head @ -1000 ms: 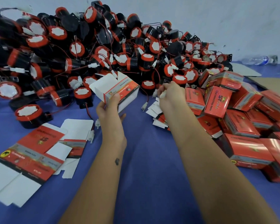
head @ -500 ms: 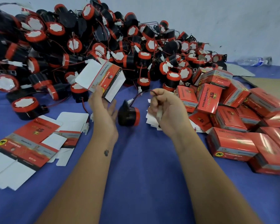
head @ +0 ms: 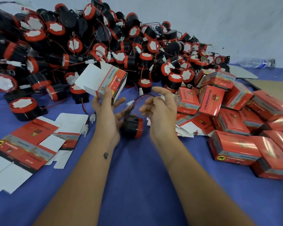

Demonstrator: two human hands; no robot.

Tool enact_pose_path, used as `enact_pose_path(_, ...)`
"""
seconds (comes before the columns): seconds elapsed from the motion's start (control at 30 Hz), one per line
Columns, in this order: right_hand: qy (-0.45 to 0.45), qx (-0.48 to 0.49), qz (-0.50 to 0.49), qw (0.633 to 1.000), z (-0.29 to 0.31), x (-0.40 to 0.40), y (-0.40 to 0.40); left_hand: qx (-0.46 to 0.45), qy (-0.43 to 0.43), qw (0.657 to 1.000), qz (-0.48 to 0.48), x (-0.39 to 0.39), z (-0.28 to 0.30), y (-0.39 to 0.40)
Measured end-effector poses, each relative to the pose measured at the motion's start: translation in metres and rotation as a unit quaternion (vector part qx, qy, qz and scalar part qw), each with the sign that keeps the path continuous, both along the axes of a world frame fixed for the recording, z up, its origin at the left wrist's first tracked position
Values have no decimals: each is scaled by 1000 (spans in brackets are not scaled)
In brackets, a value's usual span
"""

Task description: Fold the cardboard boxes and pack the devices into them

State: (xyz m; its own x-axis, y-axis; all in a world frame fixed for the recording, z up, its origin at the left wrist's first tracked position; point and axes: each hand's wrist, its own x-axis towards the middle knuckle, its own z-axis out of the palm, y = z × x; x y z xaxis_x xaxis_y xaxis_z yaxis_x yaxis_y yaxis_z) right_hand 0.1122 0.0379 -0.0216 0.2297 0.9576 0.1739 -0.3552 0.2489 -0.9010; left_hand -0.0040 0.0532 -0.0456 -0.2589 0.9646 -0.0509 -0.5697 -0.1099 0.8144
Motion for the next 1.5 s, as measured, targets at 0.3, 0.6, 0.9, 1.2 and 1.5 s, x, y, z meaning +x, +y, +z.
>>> enact_pose_path(0.3, -226, -40, -2, 973, -9, 4, 8, 77, 188, 971, 127, 13, 0, -8)
enact_pose_path(0.6, -449, 24, 155, 880, -18, 1, 4, 14, 131, 977, 165, 4, 0, -2)
enact_pose_path(0.9, -374, 38, -43, 926, -10, -1, 3, 13, 166, 973, 160, -1, 5, -7)
enact_pose_path(1.2, -340, 210, -206, 893, 1, 5, -6, 69, 356, 929, 71, 5, -2, -15)
enact_pose_path(1.5, -429, 194, -107, 876, -7, 4, -5, 52, 341, 938, -23, 2, -4, -12)
